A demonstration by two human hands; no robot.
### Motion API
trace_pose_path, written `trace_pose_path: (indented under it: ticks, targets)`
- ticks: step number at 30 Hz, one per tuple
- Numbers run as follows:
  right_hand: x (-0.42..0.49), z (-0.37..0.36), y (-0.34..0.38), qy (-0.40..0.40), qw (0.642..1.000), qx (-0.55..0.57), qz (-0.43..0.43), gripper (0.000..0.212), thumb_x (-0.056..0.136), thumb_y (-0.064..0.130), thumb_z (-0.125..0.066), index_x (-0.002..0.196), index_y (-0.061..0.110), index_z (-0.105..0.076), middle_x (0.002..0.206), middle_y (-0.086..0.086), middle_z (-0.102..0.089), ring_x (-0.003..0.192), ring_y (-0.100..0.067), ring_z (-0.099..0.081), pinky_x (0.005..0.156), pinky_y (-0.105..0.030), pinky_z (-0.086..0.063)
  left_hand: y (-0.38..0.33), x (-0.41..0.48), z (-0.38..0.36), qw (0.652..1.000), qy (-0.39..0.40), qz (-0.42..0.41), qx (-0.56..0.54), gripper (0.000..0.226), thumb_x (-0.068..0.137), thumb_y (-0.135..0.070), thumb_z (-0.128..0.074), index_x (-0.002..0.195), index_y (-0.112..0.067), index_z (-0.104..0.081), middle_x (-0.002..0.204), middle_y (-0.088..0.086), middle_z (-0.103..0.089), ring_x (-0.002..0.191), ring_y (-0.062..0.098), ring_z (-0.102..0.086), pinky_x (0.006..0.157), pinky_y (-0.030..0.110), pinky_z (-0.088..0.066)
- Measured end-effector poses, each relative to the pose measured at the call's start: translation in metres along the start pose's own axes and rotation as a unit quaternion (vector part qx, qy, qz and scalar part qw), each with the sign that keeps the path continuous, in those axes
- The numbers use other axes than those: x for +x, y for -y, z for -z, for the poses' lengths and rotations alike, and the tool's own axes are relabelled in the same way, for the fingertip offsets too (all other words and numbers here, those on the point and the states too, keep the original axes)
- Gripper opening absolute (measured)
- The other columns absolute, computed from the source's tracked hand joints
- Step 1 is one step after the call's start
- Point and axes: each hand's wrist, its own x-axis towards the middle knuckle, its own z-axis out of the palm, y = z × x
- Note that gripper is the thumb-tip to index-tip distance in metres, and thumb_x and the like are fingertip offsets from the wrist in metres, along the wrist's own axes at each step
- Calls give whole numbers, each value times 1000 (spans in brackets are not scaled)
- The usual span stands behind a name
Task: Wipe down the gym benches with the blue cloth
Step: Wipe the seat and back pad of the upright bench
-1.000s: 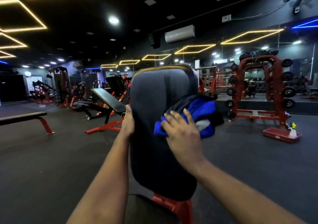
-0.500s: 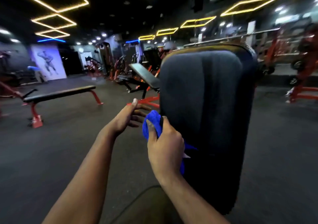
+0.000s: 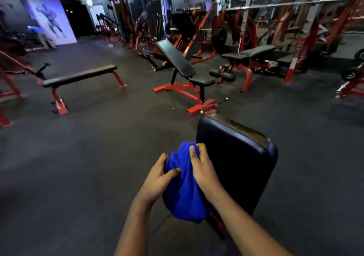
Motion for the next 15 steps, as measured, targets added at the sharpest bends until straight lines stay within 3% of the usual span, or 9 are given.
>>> trace_pose_path:
  ticks: [3,5,6,8,10,12,13,15]
  targets:
    - [-15,30,33,84,995,18,-58,25,105,33,-39,91,28,-59,111,0,-56,99,-5,-55,94,-20,-37,-30,-21,-13,999,37,13,-27,56,72,-30,-77,115,-18,-43,107,1,-62,98,17,-62,88,37,-53]
    - [-18,52,47,129,989,-53,-56,26,104,29,-43,102,23,-68,112,0,-63,103,-11,-58,95,-23,-41,-39,-29,-20,995,64,46,-57,72,81,-18,-77,136,-31,-33,122,-1,-62,111,13,-63,96,34,-52]
    - [-19,65,51,130,984,-124,-16,25,103,26,-48,107,20,-71,110,0,-67,103,-12,-60,95,-26,-43,-39,-34,-26,995,65,54,-49,72,81,-18,-76,138,-34,-35,122,-4,-63,112,11,-63,97,35,-51]
    - [-18,89,55,33,978,-196,72,18,96,19,-58,101,18,-76,100,2,-72,95,-12,-64,90,-26,-47,-32,-39,-35,997,31,58,42,50,76,-31,-76,122,-29,-55,110,-6,-69,102,10,-66,93,41,-53]
    - [-7,124,60,-136,959,-210,131,14,90,14,-62,87,17,-75,90,3,-71,87,-18,-63,82,-28,-45,-28,-46,-52,989,-38,85,118,29,73,-37,-73,95,-22,-63,87,-2,-71,83,15,-67,80,46,-53]
    - [11,160,54,-228,929,-261,128,12,88,18,-59,86,17,-71,92,-2,-69,89,-28,-59,80,-35,-43,-24,-57,-75,969,-154,125,147,23,78,-32,-73,84,-13,-61,77,5,-67,74,22,-64,71,45,-52]
    - [22,174,54,-210,937,-265,85,14,90,22,-58,92,17,-71,98,-5,-68,95,-31,-58,84,-37,-43,-21,-57,-82,949,-224,146,167,25,80,-30,-73,82,-9,-61,77,10,-66,75,27,-63,70,45,-52]
    - [43,194,47,-56,963,-261,-39,23,97,31,-54,110,17,-68,113,-8,-65,110,-31,-57,91,-36,-42,-16,-54,-104,897,-348,182,202,34,79,-35,-73,81,-2,-65,81,20,-63,78,38,-63,70,46,-52]
